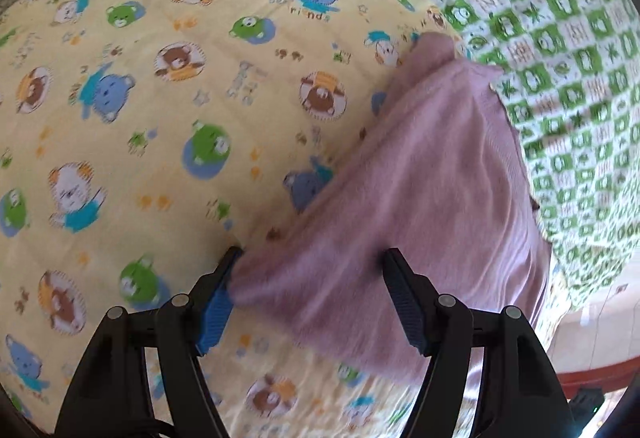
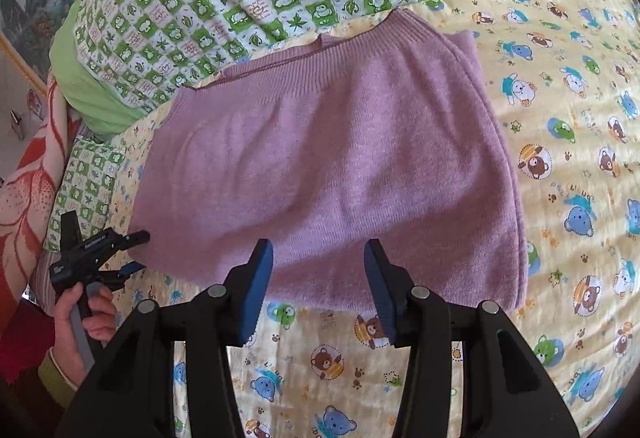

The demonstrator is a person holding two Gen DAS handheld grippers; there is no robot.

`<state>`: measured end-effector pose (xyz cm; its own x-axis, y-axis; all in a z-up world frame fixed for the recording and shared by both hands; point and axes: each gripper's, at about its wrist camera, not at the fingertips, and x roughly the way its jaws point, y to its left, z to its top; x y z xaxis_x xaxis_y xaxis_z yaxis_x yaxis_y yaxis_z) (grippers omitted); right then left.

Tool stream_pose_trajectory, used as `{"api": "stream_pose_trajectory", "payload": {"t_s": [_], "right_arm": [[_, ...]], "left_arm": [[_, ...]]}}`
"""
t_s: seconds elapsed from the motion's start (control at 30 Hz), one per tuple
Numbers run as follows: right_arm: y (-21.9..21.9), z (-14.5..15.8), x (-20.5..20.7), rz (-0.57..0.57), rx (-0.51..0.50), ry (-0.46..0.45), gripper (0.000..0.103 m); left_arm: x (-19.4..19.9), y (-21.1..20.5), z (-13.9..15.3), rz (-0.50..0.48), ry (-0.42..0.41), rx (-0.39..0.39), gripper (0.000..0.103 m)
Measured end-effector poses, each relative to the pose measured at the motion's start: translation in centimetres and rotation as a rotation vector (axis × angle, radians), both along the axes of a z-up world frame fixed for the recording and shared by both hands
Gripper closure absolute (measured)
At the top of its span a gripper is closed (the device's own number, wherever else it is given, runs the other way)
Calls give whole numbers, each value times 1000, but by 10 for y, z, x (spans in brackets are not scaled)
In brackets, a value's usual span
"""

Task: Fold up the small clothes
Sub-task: 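Move both open grippers to the side edge of the folded sweater, then grasp the sweater edge with both grippers and fold it over lengthwise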

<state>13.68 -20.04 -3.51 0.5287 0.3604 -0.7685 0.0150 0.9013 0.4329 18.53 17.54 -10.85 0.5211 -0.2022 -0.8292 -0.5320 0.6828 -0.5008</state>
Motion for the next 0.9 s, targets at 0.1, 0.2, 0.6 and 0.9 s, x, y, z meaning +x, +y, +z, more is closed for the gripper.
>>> {"api": "stream_pose_trajectory", "payload": {"t_s": [0.1,0.2,0.6,0.9], "right_arm": [[-4,0,1,-9,0,1,54],[-9,-1,2,-19,2,4,54],[-8,6,29,-4,46,-9,54],[38,21,135,166,190,-27,32]], "left_arm": [[10,0,2,4,-17,13,52],[20,-4,5,-20,-34,7,80],[40,-128,88,-354,-270,133,88],[53,-197,69,-470,-233,153,88]]}}
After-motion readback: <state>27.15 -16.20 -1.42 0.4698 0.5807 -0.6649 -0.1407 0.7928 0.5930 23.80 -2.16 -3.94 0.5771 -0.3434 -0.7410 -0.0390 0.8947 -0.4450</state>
